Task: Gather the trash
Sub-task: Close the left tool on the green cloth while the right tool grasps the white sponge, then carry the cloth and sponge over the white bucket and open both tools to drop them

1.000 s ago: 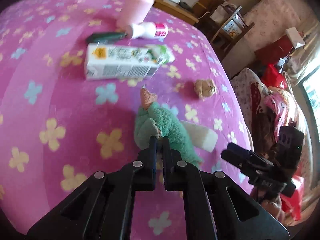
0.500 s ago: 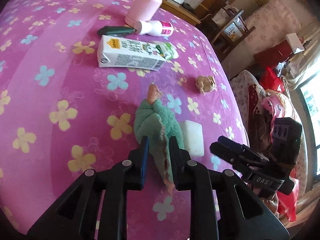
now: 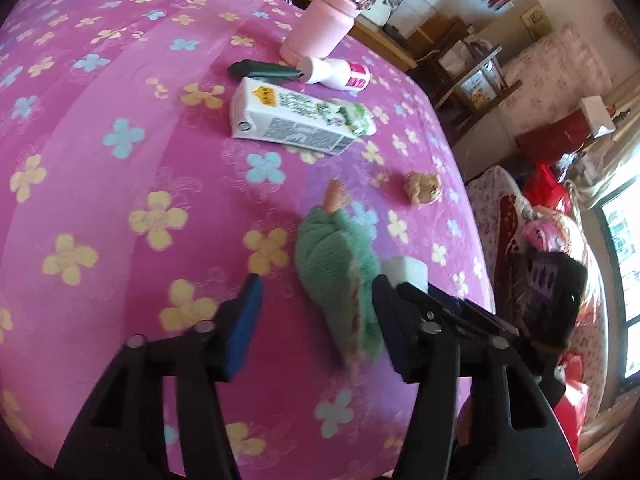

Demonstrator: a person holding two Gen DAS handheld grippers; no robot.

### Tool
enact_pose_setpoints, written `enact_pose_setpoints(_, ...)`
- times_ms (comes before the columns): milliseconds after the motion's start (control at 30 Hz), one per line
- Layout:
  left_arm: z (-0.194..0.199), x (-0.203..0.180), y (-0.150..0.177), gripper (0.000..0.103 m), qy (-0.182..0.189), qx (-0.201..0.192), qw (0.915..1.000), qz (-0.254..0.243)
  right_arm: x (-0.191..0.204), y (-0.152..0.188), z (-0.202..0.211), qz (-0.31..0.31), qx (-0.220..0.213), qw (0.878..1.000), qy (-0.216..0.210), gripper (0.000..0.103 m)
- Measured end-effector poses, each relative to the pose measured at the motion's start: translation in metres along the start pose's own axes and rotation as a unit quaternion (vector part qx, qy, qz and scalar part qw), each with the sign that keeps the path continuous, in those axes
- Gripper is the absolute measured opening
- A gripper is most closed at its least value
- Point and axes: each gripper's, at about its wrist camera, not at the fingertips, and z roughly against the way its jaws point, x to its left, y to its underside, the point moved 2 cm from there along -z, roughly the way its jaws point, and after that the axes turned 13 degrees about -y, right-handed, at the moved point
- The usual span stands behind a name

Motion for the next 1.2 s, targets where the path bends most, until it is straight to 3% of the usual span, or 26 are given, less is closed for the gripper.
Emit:
enact_pose_setpoints(133,-0.017,-0.018,0.000,0.056,-0.005,0.011,0.9999,-0.002,-0.012,0.003,0.027,0.000,-0.016,1.000,0.008,0.036)
enact_pose_setpoints(333,-0.046,-0.039,0.009,0.056,-0.063,0.019,0.9978,-0.014,-0.024,0.011,0.055,-0.006,-0.031,0.999,0.008,0.036)
enact_pose_setpoints(400,-0.049,-0.044,0.013,0.056,-0.073,0.004,0.9970,-0.025,-0.025,0.014,0.059,-0.006,-0.033,0.999,0.010,0.036)
enact_pose_setpoints(467,-0.051,-0.050,0.015,0.050,-0.085,-0.002,0.9955,-0.041,-0.027,0.017,0.063,-0.007,-0.035,0.999,0.010,0.036)
enact_pose_setpoints(500,-0.052,-0.053,0.016,0.039,-0.085,0.000,0.9953,-0.048,-0.029,0.018,0.066,-0.007,-0.037,0.999,0.010,0.036)
enact_pose_setpoints(567,-0.048,-0.060,0.017,0.033,-0.089,-0.002,0.9942,-0.062,-0.032,0.020,0.073,-0.007,-0.043,0.999,0.012,0.036)
enact_pose_setpoints(867,-0.023,-0.121,0.021,0.031,-0.053,-0.025,0.9908,-0.122,-0.052,0.026,0.124,-0.019,-0.086,0.995,0.038,0.036)
enact_pose_setpoints(1200,-0.032,-0.211,0.034,0.031,-0.040,-0.036,0.9807,-0.188,-0.101,0.046,0.181,-0.057,-0.114,0.989,0.078,0.036)
